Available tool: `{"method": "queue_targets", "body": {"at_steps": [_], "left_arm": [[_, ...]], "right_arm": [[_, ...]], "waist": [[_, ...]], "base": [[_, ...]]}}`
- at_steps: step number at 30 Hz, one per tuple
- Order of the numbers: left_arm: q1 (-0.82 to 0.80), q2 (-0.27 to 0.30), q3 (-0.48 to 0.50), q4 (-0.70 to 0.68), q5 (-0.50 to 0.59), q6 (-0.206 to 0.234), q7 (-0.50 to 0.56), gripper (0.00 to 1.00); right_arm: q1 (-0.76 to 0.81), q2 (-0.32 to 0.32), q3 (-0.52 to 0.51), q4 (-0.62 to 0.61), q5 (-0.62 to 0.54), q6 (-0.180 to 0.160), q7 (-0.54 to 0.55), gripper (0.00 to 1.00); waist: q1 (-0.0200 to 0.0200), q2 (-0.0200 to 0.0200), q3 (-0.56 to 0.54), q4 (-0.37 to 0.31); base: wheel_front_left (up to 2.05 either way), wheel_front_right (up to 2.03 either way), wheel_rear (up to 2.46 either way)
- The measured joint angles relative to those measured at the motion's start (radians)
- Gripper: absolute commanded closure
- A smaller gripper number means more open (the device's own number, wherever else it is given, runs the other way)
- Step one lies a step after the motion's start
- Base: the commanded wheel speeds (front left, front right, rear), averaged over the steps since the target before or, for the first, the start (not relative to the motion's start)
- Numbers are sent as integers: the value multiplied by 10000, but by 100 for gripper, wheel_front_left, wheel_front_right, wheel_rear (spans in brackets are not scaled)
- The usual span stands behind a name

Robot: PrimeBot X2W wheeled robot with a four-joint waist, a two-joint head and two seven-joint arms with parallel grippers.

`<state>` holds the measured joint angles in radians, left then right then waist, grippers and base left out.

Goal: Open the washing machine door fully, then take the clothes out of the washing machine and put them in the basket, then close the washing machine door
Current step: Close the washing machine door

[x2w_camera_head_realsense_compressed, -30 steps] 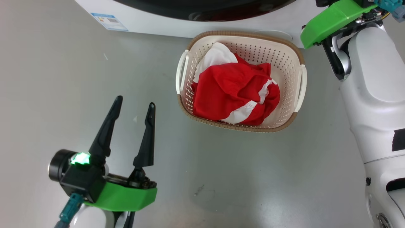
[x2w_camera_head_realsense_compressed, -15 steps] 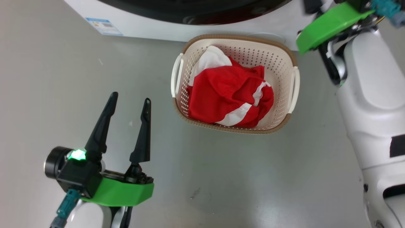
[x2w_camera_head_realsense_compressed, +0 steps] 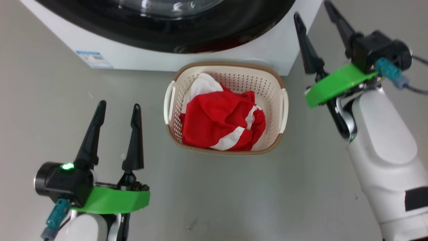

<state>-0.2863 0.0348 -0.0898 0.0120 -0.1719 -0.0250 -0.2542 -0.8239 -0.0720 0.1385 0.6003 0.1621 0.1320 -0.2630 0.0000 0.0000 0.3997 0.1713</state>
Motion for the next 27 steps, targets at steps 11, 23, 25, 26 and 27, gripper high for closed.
{"method": "queue_targets", "body": {"at_steps": [11,23,25,26,27], "left_arm": [[777,4,403,642,-127,-23,0,0],[1709,10,777,1162,-422,-201,0,0],[1806,12,794,1198,-422,-211,0,0],[1855,13,807,1210,-422,-244,0,0],[1895,15,821,1225,-422,-288,2,0]], "right_arm": [[2671,69,-564,-1156,157,0,2,0],[4878,159,-1068,-2205,230,0,2,0],[5155,165,-1110,-2316,230,0,2,0],[5278,169,-1129,-2374,230,0,2,0],[5391,171,-1139,-2439,234,0,2,0]], "waist": [[0,1,-1264,-680],[0,0,-2656,-1320],[0,0,-2857,-1411],[0,0,-2953,-1455],[0,0,-3043,-1495]], "base": [[0,0,0],[0,0,0],[0,0,0],[0,0,0],[0,0,0]]}}
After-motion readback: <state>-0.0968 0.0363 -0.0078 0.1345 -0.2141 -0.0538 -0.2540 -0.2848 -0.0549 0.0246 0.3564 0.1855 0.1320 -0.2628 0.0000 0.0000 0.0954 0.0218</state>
